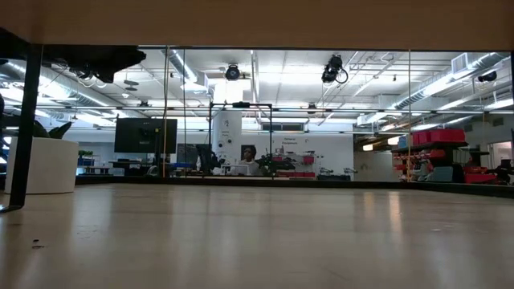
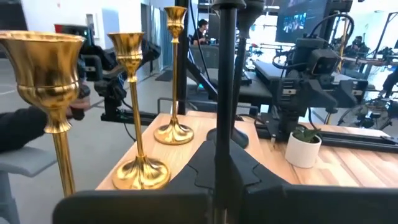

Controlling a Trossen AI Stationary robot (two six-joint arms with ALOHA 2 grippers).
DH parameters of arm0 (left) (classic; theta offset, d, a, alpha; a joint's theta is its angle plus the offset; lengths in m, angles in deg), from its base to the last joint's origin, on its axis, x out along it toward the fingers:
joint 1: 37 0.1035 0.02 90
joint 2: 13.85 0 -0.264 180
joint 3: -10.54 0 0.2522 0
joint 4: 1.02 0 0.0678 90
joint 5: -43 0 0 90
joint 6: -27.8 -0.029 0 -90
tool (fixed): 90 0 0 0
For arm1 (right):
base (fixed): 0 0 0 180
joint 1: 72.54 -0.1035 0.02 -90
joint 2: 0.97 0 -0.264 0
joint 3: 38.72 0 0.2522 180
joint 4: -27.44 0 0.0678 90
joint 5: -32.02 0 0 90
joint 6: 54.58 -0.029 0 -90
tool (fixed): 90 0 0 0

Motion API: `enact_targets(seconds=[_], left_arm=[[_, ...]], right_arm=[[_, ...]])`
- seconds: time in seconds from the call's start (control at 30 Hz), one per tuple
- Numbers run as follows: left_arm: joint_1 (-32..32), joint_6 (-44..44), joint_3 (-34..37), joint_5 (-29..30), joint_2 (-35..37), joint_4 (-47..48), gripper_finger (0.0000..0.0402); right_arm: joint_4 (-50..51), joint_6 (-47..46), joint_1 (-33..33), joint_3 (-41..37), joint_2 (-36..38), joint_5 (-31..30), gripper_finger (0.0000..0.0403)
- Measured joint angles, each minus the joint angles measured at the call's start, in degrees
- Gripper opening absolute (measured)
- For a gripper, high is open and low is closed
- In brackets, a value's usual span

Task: Pick & Place candle stick holders
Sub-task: Put the black candlestick on the shelf

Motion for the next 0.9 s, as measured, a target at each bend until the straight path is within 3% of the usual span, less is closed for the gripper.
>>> enact_targets(seconds=[0.1,0.3,0.7,0.9], left_arm=[[0.00,0.22,0.42,2.60,1.52,-0.07,0.0170],[-0.29,0.19,0.42,-1.53,2.34,1.31,0.0170],[-0.26,1.35,0.42,0.46,2.35,6.12,0.0170],[-0.26,1.77,0.42,1.30,2.38,6.32,0.0170]], right_arm=[[-1.29,-0.39,0.25,-0.95,0.00,-0.01,0.0005],[-3.43,-1.07,1.13,-1.00,-1.15,1.41,0.0005],[-7.85,-0.37,2.61,-0.94,-4.28,4.76,0.0005],[-7.57,0.43,2.29,-0.94,-4.24,3.21,0.0015]])
